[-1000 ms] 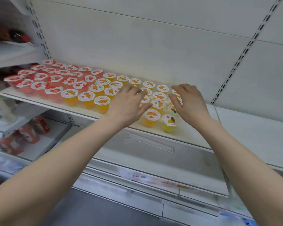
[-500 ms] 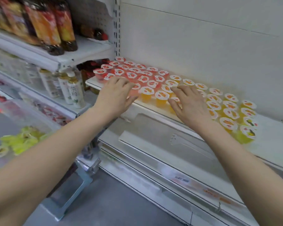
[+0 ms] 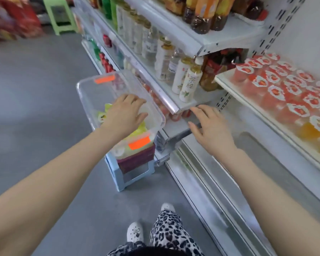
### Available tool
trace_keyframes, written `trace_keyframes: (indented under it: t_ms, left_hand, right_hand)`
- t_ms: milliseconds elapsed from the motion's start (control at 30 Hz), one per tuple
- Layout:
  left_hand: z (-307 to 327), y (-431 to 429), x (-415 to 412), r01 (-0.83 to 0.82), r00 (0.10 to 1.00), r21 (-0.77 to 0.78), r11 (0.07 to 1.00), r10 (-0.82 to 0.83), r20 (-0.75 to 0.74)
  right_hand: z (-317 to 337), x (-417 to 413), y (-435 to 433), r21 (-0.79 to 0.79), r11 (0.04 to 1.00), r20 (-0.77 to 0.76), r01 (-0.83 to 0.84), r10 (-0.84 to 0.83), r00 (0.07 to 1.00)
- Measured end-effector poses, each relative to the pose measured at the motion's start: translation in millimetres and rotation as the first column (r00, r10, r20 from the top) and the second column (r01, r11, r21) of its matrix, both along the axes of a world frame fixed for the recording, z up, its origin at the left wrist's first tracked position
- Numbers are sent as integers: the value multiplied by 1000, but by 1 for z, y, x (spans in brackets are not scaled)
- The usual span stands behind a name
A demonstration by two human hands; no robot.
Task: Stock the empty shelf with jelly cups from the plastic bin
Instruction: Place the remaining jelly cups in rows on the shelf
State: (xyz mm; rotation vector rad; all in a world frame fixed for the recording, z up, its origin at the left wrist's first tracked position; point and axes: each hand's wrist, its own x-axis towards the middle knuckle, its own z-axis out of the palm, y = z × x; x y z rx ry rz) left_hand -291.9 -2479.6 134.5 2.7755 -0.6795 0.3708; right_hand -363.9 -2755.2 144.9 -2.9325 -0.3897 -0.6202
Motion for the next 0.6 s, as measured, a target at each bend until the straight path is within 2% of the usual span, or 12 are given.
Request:
trace_keyframes:
  t_ms: [167, 267, 333, 467, 600]
  left_hand:
    - [-47, 64, 14, -186, 975, 28, 982, 188, -118]
    - [-72, 86, 26, -258, 949, 36, 966, 260, -177]
    - [-89, 92, 36, -288, 933, 42, 957, 291, -212]
    - [-117, 93, 58, -318, 912, 49, 947, 320, -257]
    - [-133, 92, 68, -326, 914, 81, 942, 336, -226]
  right_hand:
    - [-47, 69, 55, 60, 971, -114, -230, 235, 965]
    - [-76, 111, 81, 63, 946, -259, -317, 322, 910]
    - [-96, 138, 94, 82, 926, -396, -369, 370, 840]
    - [-136, 186, 120, 15, 891, -705, -453, 331, 627]
    - [-167, 216, 146, -111, 833, -825, -542, 227, 517]
